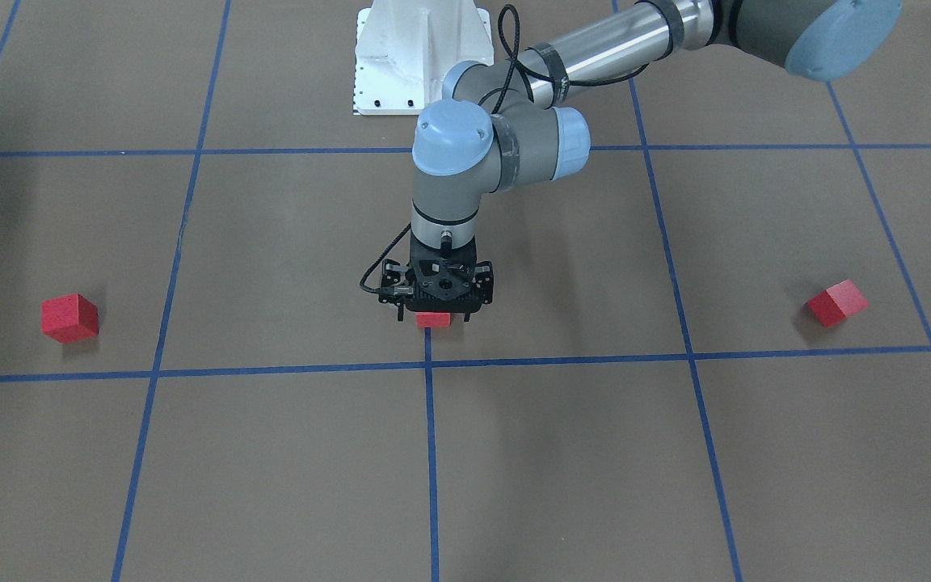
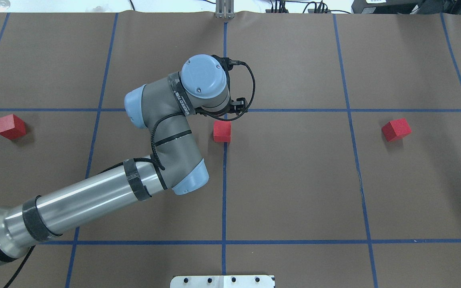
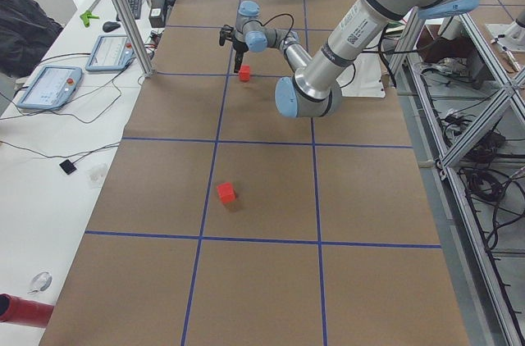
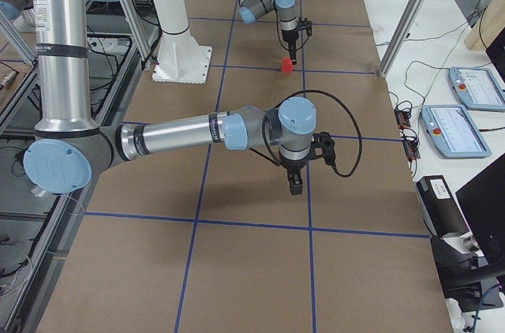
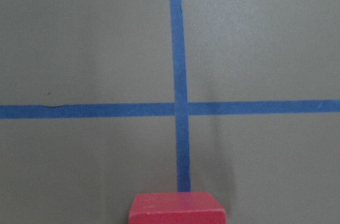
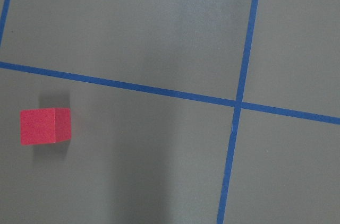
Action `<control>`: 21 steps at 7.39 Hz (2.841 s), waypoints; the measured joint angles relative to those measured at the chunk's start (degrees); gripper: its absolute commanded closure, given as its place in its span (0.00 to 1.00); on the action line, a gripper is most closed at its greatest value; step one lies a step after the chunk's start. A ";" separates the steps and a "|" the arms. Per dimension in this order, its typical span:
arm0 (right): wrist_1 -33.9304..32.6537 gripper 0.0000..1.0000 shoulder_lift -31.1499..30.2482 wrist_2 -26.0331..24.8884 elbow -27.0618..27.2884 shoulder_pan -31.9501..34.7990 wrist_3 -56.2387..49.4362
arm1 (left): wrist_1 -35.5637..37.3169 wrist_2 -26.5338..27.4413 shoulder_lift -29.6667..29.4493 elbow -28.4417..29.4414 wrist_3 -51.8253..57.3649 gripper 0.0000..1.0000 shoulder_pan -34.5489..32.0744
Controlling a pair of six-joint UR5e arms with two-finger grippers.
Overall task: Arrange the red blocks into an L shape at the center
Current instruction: 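Raise the left arm away while the right gripper reaches the far-side red cube, then grasp the red cube with the right gripper and lift it, then carry the cube with the right gripper to just nearer the robot than the center cube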
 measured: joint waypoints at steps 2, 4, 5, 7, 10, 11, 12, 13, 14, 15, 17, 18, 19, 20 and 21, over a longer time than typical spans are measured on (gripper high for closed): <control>7.03 0.01 0.10 -0.34 0.95 -7.32 8.29 | 1.07 -3.24 3.05 -4.55 1.54 0.00 -4.52; 17.23 0.01 0.57 -5.22 -0.34 -17.68 22.09 | 1.07 -8.07 9.01 -9.80 4.29 0.00 -9.36; 20.28 0.01 1.90 -7.75 -1.72 -21.55 26.78 | 0.82 -8.89 12.09 -12.30 6.01 0.00 -10.77; 22.12 0.01 4.80 -9.37 -5.16 -25.78 31.02 | 0.60 -9.28 14.19 -13.87 7.44 0.00 -11.98; 22.43 0.01 6.73 -9.85 -10.23 -28.83 31.42 | 0.54 -9.33 14.65 -14.12 7.66 0.00 -12.18; 22.42 0.02 7.07 -10.41 -11.30 -29.78 31.40 | 0.50 -9.33 14.70 -14.13 7.66 0.00 -12.19; 22.40 0.41 7.51 -11.17 -12.36 -30.43 31.45 | 0.49 -9.33 14.73 -14.13 7.66 0.00 -12.19; 22.41 0.89 7.83 -11.65 -12.92 -30.69 31.61 | 0.48 -9.33 14.74 -14.13 7.66 0.00 -12.22; 22.38 1.00 8.07 -11.78 -12.79 -30.72 31.84 | 0.48 -9.33 14.74 -14.14 7.66 0.00 -12.28; 22.37 1.00 8.19 -11.74 -12.35 -30.71 31.96 | 0.47 -9.33 14.89 -14.14 7.66 0.00 -12.36; 20.61 1.00 8.45 -11.07 -8.55 -30.32 32.04 | 0.18 -9.74 16.40 -15.01 8.21 0.00 -13.07; 15.19 1.00 10.04 -10.28 -4.21 -30.05 32.08 | 0.09 -10.99 18.90 -16.74 10.10 0.00 -14.20; 5.82 1.00 14.68 -9.41 0.15 -30.24 32.50 | 0.05 -13.06 22.76 -19.07 13.86 0.00 -16.31; -3.22 1.00 20.49 -8.91 3.49 -31.62 34.23 | 0.04 -15.34 26.86 -21.14 18.10 0.00 -19.08; -8.67 1.00 25.25 -8.87 5.59 -34.64 38.17 | 0.04 -17.80 30.16 -22.38 22.05 0.00 -22.11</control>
